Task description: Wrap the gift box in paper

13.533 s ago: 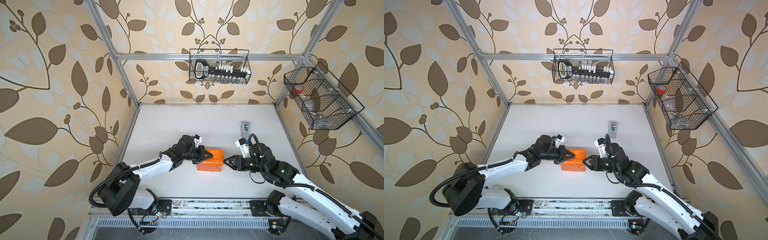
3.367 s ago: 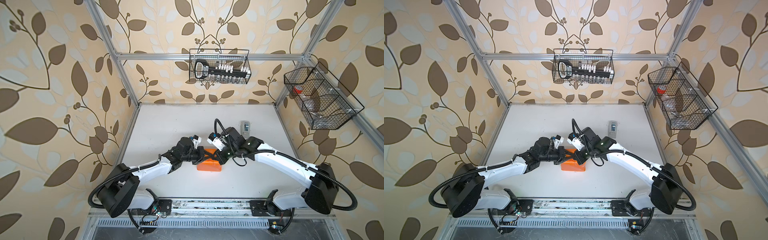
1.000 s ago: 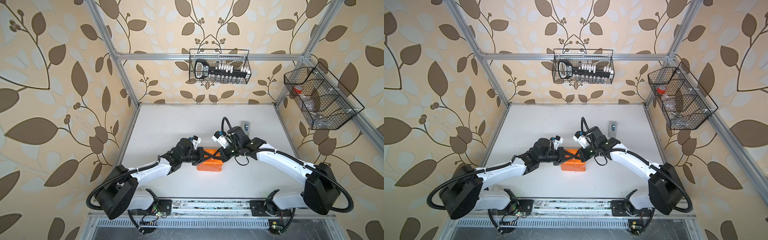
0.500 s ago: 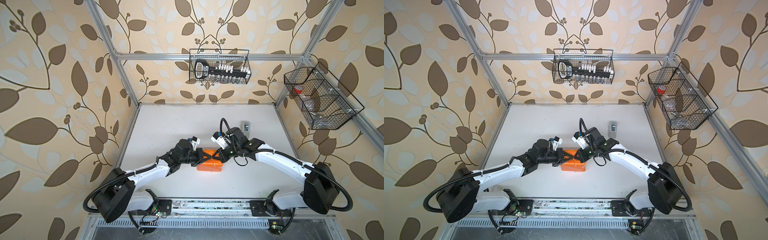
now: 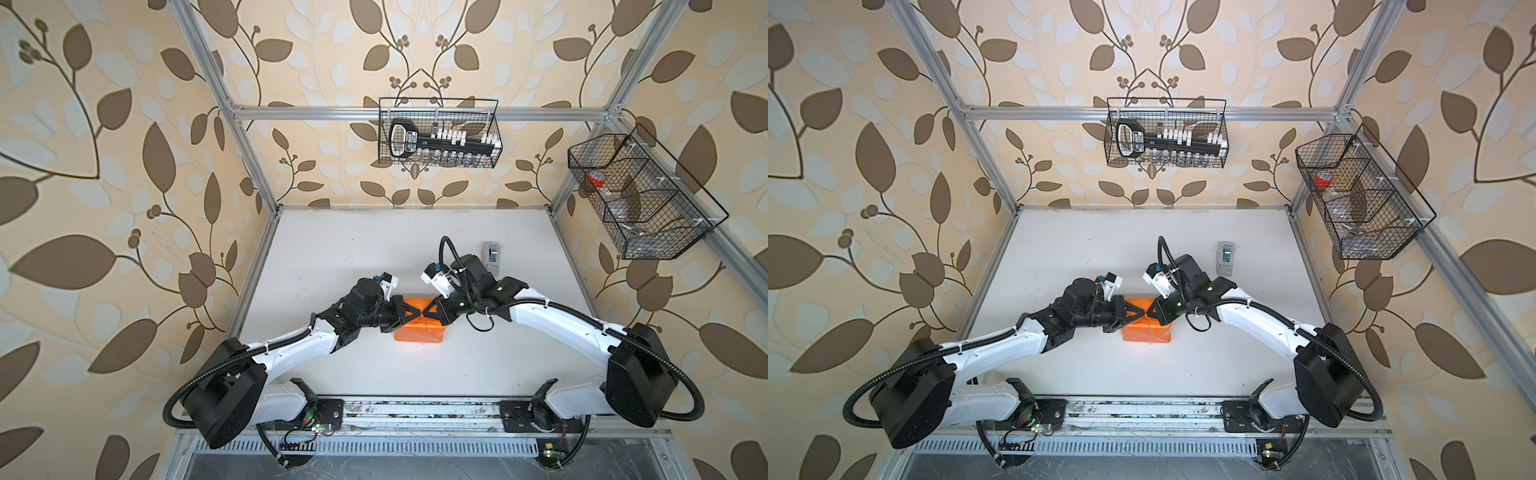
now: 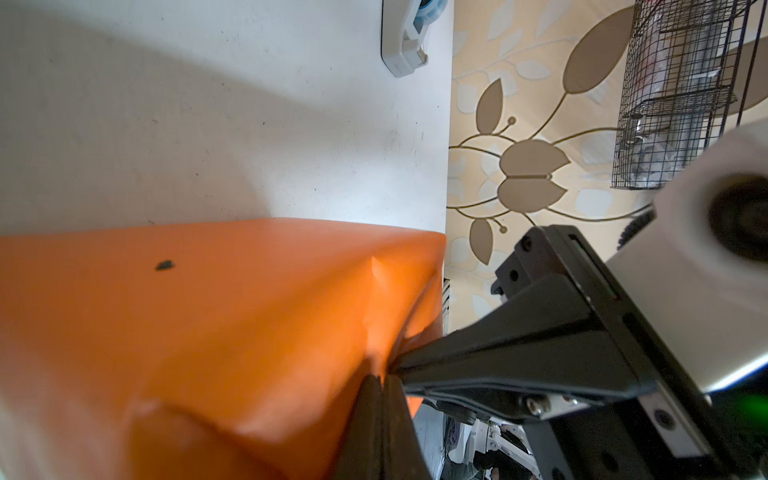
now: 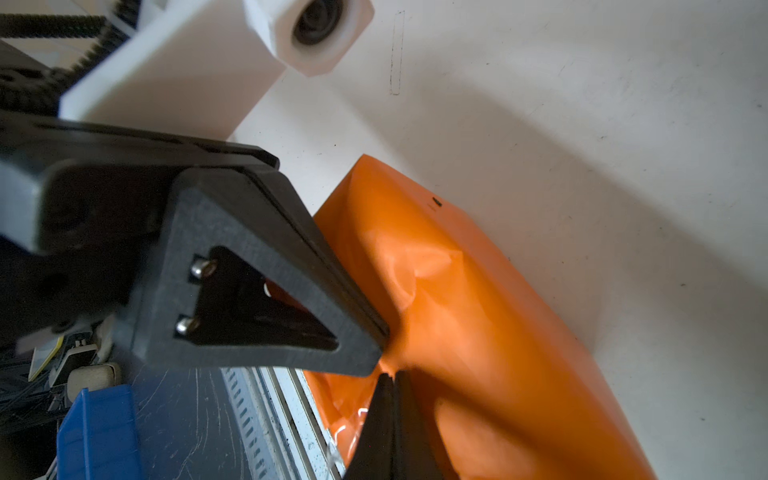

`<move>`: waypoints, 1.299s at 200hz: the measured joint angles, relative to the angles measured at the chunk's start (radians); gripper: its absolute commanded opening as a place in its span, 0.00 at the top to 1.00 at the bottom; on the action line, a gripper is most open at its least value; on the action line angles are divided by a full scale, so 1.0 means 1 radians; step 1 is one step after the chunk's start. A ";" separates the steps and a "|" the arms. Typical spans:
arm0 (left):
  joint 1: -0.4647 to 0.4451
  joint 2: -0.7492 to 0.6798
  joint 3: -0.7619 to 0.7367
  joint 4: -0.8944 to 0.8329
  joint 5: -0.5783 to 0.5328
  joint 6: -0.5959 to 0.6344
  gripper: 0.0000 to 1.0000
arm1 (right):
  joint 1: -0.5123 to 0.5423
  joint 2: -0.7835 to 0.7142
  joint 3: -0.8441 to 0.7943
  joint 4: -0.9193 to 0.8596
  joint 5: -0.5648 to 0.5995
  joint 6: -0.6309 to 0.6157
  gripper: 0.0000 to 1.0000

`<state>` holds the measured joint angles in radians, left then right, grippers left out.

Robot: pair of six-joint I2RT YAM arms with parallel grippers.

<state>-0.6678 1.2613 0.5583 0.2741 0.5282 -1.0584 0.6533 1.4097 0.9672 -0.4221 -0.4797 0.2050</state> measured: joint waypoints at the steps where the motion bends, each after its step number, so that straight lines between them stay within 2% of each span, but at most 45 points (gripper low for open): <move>1: 0.000 0.000 0.000 0.000 0.000 0.000 1.00 | 0.000 -0.001 0.000 0.000 0.000 0.000 1.00; 81: 0.001 0.007 0.003 0.005 -0.002 0.000 1.00 | 0.024 -0.047 -0.019 -0.038 -0.003 0.000 0.96; 260: 0.001 0.008 0.004 0.006 -0.002 0.000 1.00 | 0.072 -0.150 -0.059 -0.030 -0.005 0.037 0.98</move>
<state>-0.6666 1.2697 0.5625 0.2802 0.5262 -1.0580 0.7250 1.2598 0.9085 -0.4522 -0.4847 0.2424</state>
